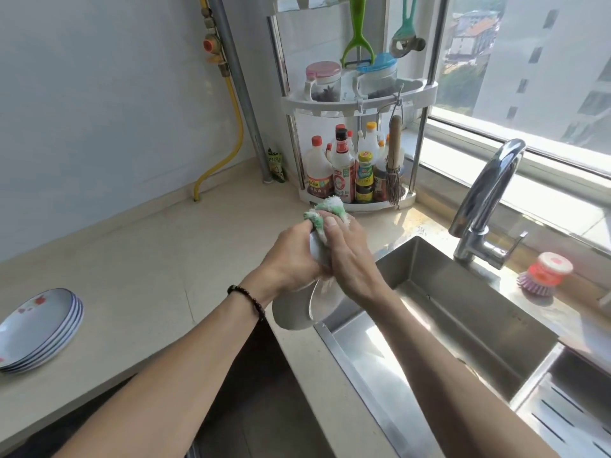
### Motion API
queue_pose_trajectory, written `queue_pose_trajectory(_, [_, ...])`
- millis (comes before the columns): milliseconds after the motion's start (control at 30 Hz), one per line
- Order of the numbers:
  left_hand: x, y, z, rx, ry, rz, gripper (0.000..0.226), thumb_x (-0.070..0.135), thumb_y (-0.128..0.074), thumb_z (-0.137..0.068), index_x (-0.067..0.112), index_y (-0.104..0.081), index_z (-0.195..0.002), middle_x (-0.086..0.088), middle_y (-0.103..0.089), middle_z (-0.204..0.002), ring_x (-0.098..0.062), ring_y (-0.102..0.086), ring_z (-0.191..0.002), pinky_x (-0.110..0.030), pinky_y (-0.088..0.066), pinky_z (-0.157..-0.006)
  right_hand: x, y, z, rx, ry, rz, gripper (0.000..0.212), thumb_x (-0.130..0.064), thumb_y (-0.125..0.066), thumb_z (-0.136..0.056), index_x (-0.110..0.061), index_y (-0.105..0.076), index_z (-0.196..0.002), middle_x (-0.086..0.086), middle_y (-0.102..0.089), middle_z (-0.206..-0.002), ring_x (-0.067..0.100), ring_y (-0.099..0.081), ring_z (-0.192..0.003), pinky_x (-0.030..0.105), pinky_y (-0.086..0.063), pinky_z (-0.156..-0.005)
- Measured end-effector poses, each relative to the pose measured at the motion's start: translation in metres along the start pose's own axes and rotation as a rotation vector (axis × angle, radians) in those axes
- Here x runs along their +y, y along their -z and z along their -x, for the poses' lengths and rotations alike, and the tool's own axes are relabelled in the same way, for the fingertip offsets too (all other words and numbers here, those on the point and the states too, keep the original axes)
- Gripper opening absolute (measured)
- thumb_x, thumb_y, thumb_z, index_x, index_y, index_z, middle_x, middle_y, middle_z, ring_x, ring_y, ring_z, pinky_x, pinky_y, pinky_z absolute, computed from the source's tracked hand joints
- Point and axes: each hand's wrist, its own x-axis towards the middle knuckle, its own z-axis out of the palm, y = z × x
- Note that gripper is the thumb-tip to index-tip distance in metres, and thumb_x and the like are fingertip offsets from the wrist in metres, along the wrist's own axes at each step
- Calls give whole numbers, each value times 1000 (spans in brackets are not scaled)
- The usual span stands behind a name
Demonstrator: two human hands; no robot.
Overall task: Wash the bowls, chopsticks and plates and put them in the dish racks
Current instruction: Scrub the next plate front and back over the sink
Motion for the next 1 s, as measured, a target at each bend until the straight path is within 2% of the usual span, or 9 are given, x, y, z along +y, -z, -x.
queue_pose_trajectory(100, [1, 1, 2, 64, -18, -21, 46, 11, -85, -63, 18, -60, -101, -3, -66, -97, -22, -64, -85, -33, -54, -68, 12, 6, 1, 24, -133, -115, 54, -53, -20, -100, -34, -60, -131, -3, -58, -128, 17, -53, -117, 48, -44, -106])
queue_pose_trajectory(300, [8, 2, 2, 73, -66, -62, 47, 13, -83, -65, 19, -60, -105, 2, -67, -94, -19, -64, -85, -26, -51, -66, 6, -7, 15, 22, -83, -184, 42, -52, -28, -94, -68, -48, -127, -5, -42, -142, 20, -42, -134, 46, -36, -114])
queue_pose_trajectory(400, [7, 2, 4, 76, -72, -97, 45, 12, -84, -63, 16, -57, -99, 0, -62, -91, -22, -61, -81, -29, -49, -60, 6, 5, 5, 84, -185, -331, 44, -51, -28, -91, -51, -62, -119, 2, -59, -121, 21, -58, -106, 40, -48, -90])
queue_pose_trajectory(567, [10, 4, 4, 109, -70, 3, 48, 14, -86, -63, 21, -60, -102, 3, -66, -94, -16, -64, -84, -26, -52, -65, -6, -2, 8, 28, -48, -160, 47, -38, -25, -94, -60, -53, -124, -9, -44, -143, 20, -37, -136, 40, -29, -116])
queue_pose_trajectory(633, [11, 6, 6, 65, -85, -70, 46, 10, -85, -64, 21, -58, -100, 4, -63, -91, -17, -62, -81, -29, -52, -63, -1, 7, -4, 46, -158, -277, 46, -40, -26, -91, -52, -66, -110, -2, -60, -123, 25, -55, -114, 45, -48, -95])
queue_pose_trajectory(700, [10, 4, 9, 32, -93, -76, 46, 11, -86, -64, 22, -57, -98, 5, -61, -90, -18, -62, -81, -31, -53, -63, 6, 12, -11, 113, -252, -301, 48, -40, -27, -88, -32, -71, -104, -2, -64, -98, 21, -58, -91, 38, -48, -77])
queue_pose_trajectory(800, [9, 0, 7, 89, -87, -32, 46, 15, -85, -67, 21, -60, -105, 2, -67, -95, -20, -64, -86, -34, -55, -72, -3, -6, 2, 116, -65, -94, 49, -35, -27, -94, -28, -66, -123, -11, -54, -122, 11, -43, -119, 34, -33, -109])
queue_pose_trajectory(867, [7, 0, 7, 87, -79, -31, 47, 15, -85, -67, 21, -61, -107, 1, -68, -97, -21, -65, -86, -35, -56, -72, -2, -10, 9, 77, -15, -68, 47, -35, -24, -98, -32, -62, -126, -16, -51, -126, 10, -38, -126, 32, -27, -113])
queue_pose_trajectory(1000, [3, 14, 17, 31, -106, 126, 47, 7, -86, -60, 22, -62, -97, 0, -67, -94, -20, -67, -85, -25, -55, -65, 11, 15, -3, 180, -408, -294, 44, -38, -28, -103, -17, -65, -91, 10, -64, -97, 30, -60, -88, 43, -49, -74])
